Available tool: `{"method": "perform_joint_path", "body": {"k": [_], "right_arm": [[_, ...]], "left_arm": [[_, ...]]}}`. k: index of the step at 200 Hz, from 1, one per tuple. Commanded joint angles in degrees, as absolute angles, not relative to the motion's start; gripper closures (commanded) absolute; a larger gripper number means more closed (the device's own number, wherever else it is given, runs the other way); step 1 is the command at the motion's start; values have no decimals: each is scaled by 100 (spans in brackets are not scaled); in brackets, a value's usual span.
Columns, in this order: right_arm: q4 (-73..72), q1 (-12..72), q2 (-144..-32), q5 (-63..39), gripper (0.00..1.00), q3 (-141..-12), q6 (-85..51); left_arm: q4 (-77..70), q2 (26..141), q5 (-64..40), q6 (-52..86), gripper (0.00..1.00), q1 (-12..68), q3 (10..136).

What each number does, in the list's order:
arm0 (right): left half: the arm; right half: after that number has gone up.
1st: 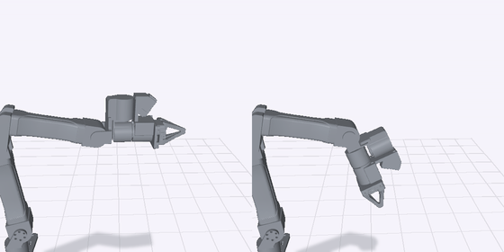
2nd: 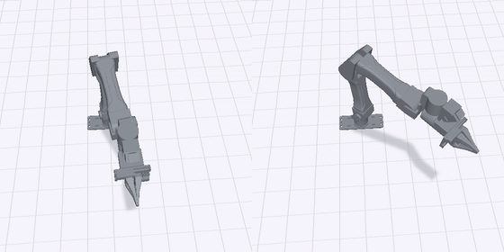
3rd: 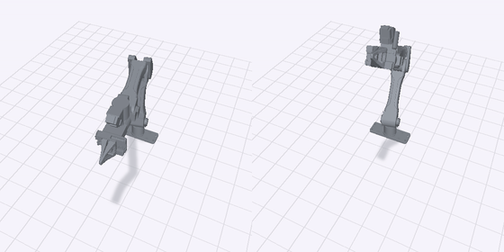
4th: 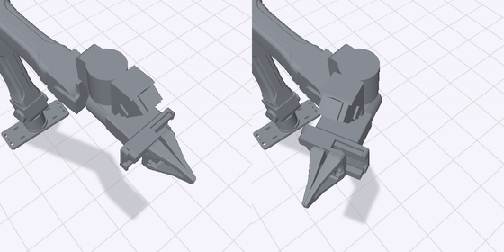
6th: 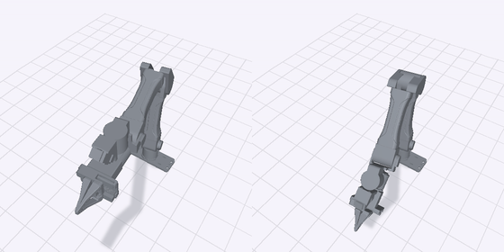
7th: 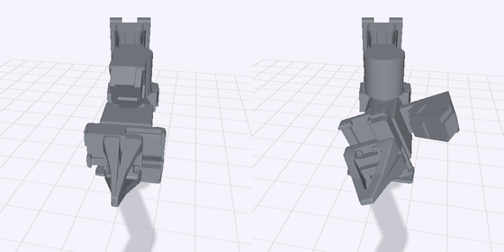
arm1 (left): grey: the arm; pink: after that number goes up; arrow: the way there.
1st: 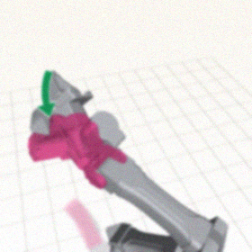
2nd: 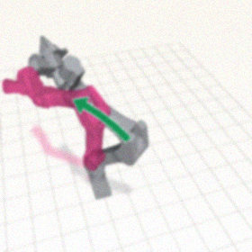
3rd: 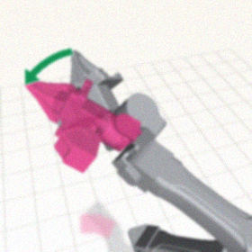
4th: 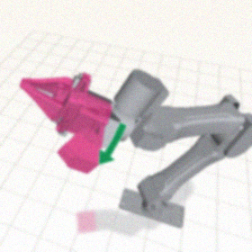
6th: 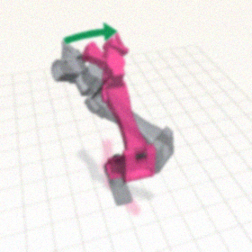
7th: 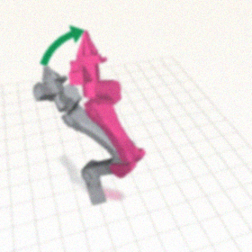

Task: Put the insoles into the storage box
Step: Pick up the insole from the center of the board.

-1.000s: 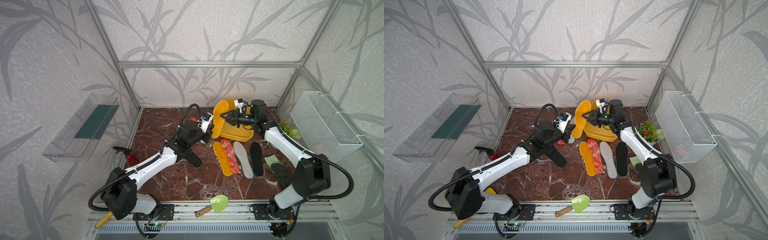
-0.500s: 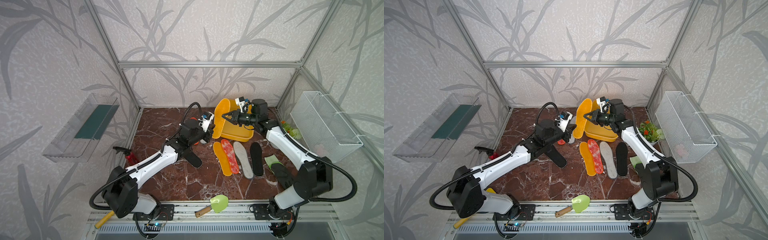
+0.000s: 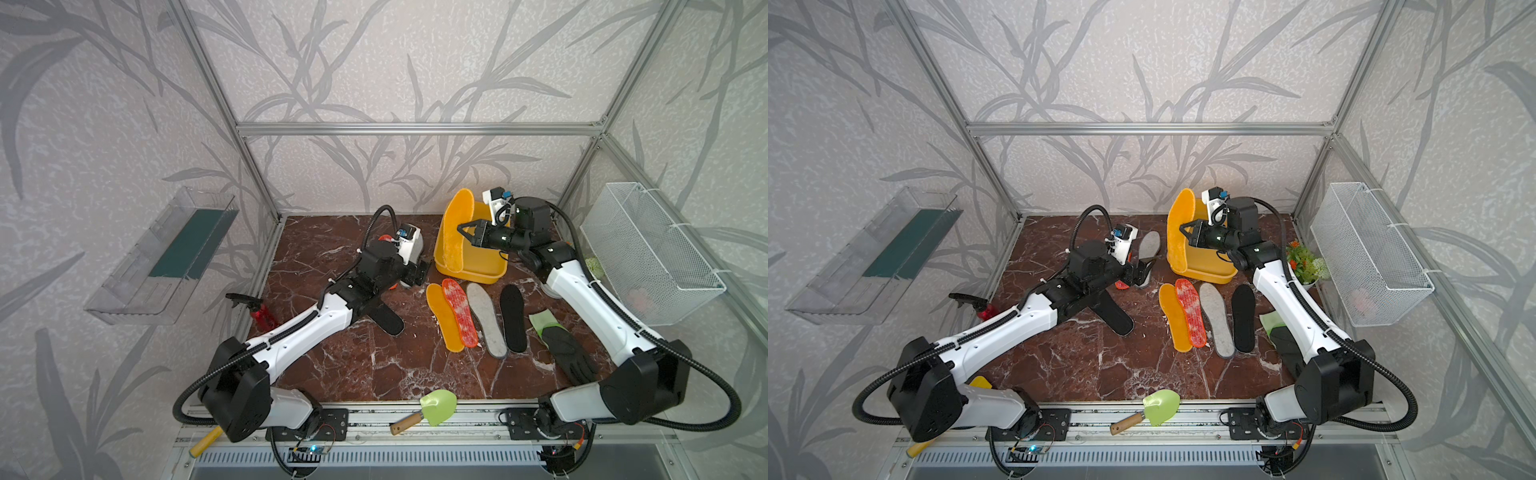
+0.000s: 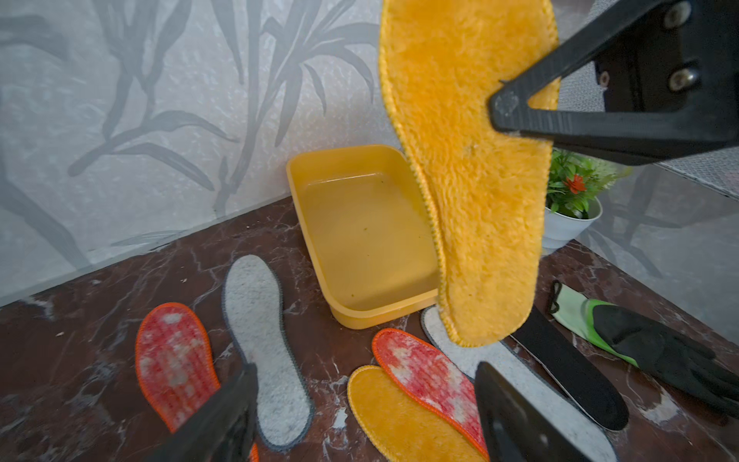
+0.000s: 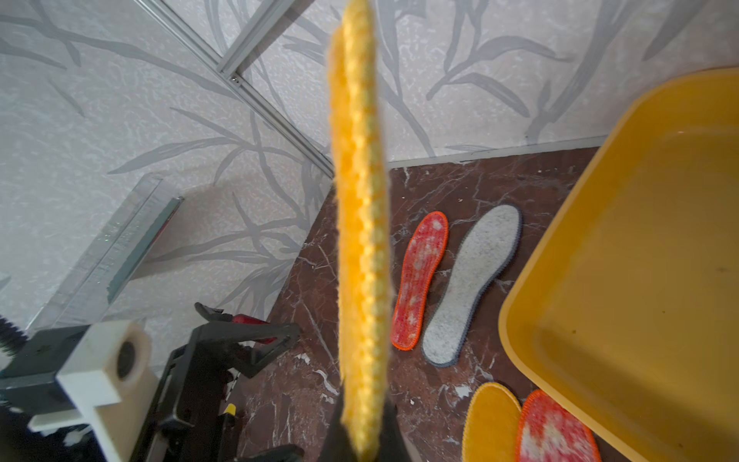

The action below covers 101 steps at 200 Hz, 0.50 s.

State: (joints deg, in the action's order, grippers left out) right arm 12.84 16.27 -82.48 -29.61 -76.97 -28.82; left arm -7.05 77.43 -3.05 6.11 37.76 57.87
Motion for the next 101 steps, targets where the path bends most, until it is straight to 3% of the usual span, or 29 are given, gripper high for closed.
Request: {"method": "perform_joint_path", "body": {"k": [1,31,41,101], "right_arm": [[1549,1381,-8271,-2569,100,-7901,-2848],[1569,1182,-8657,-2457,100,-8005,-3181],[1659,1178,-8807,-2392,100,-8115,-3182],[1615,1178,-10284,-2474,100,-8897,-3287]], "left_arm": [[-671,7280,395,815,13,3673,5500],[-694,6914,342,1194,9,3243,5121],[-729,6804,229,1401,1,3011,4999],[-421,6679,-84,1389,1,2535,4909]]}}
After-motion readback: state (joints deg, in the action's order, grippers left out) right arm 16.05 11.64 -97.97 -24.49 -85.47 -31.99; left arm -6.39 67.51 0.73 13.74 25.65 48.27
